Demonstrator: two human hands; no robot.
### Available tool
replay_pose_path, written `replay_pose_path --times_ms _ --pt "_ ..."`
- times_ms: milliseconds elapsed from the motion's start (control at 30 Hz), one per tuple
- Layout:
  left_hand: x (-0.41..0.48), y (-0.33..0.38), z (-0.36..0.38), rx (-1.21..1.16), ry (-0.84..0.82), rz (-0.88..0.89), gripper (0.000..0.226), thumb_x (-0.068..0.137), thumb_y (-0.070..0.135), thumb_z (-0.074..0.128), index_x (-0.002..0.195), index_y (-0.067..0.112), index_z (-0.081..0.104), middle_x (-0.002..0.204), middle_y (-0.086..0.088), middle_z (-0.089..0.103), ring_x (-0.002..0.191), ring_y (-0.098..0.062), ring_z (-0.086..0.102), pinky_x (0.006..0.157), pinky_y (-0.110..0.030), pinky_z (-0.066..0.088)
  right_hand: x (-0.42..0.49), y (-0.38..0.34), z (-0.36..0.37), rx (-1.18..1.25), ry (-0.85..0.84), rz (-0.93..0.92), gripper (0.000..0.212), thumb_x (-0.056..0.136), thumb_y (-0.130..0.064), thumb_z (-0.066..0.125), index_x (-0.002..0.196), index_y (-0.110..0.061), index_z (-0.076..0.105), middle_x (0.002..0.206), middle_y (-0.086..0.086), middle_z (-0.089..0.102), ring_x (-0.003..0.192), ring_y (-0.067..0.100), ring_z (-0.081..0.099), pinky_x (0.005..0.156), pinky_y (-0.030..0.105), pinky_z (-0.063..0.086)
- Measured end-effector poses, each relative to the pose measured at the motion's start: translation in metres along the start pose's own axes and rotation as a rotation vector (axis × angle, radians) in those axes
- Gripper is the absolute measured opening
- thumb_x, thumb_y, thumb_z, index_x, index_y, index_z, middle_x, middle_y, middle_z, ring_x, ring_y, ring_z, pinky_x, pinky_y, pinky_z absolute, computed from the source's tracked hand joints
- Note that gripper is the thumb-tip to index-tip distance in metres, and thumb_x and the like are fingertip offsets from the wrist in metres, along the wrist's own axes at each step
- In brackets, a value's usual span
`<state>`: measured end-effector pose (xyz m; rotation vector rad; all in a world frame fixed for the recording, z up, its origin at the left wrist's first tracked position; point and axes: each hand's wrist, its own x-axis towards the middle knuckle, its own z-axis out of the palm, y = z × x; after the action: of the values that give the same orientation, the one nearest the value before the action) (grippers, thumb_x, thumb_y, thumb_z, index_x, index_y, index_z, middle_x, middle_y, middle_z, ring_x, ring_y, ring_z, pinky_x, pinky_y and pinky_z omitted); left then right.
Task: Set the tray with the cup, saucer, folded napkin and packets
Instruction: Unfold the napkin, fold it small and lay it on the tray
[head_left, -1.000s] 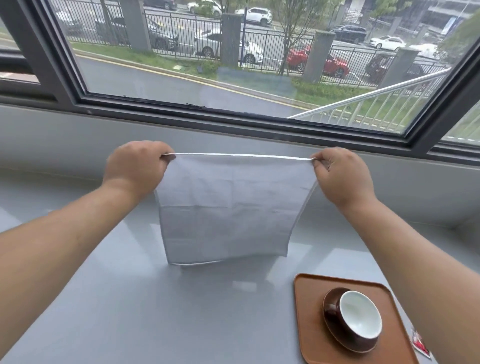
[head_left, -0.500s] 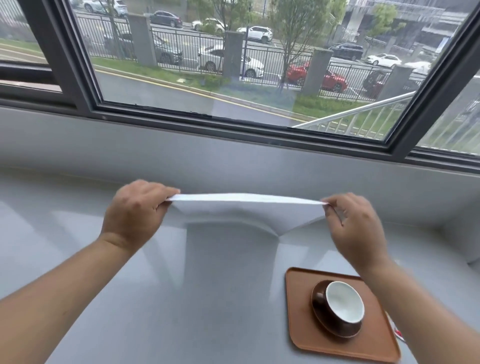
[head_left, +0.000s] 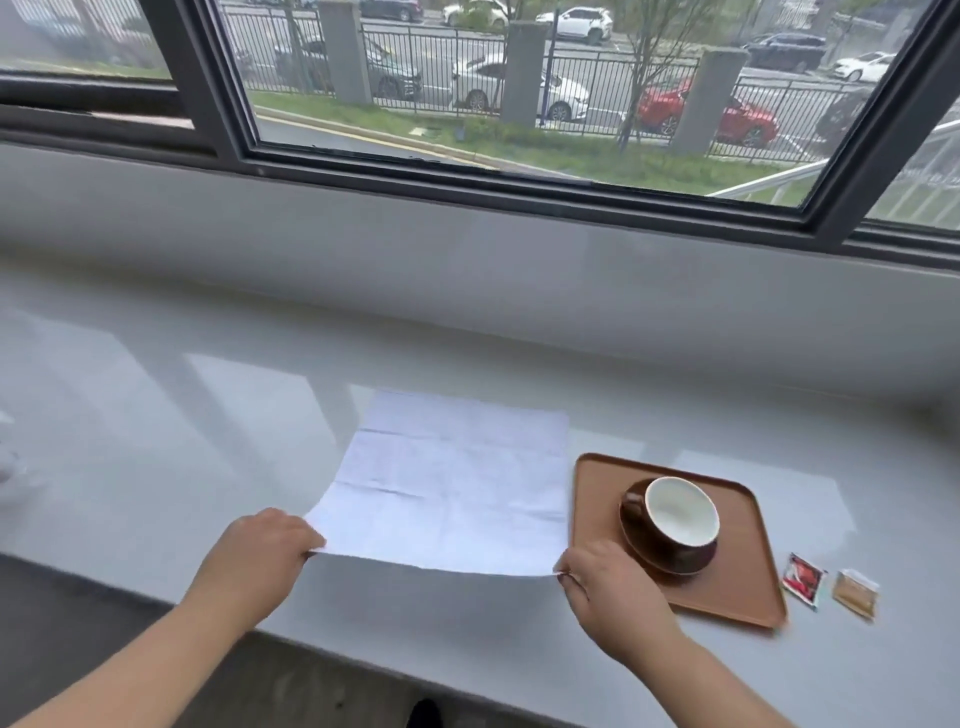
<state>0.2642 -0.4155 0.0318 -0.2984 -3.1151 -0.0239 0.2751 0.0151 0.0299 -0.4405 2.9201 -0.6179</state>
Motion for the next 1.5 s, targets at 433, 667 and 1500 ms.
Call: replay_pose_path --times_ms 433,667,1500 --pt "0.004 -0.014 0.008 -0.441 -0.297 -0.469 0.022 0.096 0.042 0.065 0.076 0.034 0.07 0.076 0.012 0.071 0.075 -0.006 0.062 0.06 -0.028 0.045 0.032 0.003 0.007 0.044 -0.124 0.199 0.013 0.092 -0.037 0.056 0.085 -0.03 0.064 0.081 -0.009 0.068 0.076 0.013 0.062 0.067 0.036 0.053" --pt "0.094 -0.04 0.006 -0.649 -0.256 -0.539 0.024 0.095 0.036 0.063 0.074 0.027 0.069 0.075 0.005 0.07 0.073 -0.017 0.065 0.057 -0.032 0.042 0.099 0.018 -0.011 0.17 0.005 0.396 0.031 0.093 -0.031 0.065 0.066 -0.028 0.051 0.06 -0.008 0.057 0.057 0.005 0.052 0.052 0.027 0.037" --pt "0.27 -0.079 0.101 -0.966 -0.335 -0.664 0.029 0.093 0.034 0.074 0.082 0.009 0.068 0.089 -0.017 0.077 0.078 -0.036 0.07 0.085 -0.053 0.058 0.263 0.098 0.034 0.429 0.129 0.8 0.022 0.092 -0.034 0.068 0.076 -0.019 0.066 0.062 -0.003 0.059 0.054 0.016 0.051 0.053 0.027 0.037"
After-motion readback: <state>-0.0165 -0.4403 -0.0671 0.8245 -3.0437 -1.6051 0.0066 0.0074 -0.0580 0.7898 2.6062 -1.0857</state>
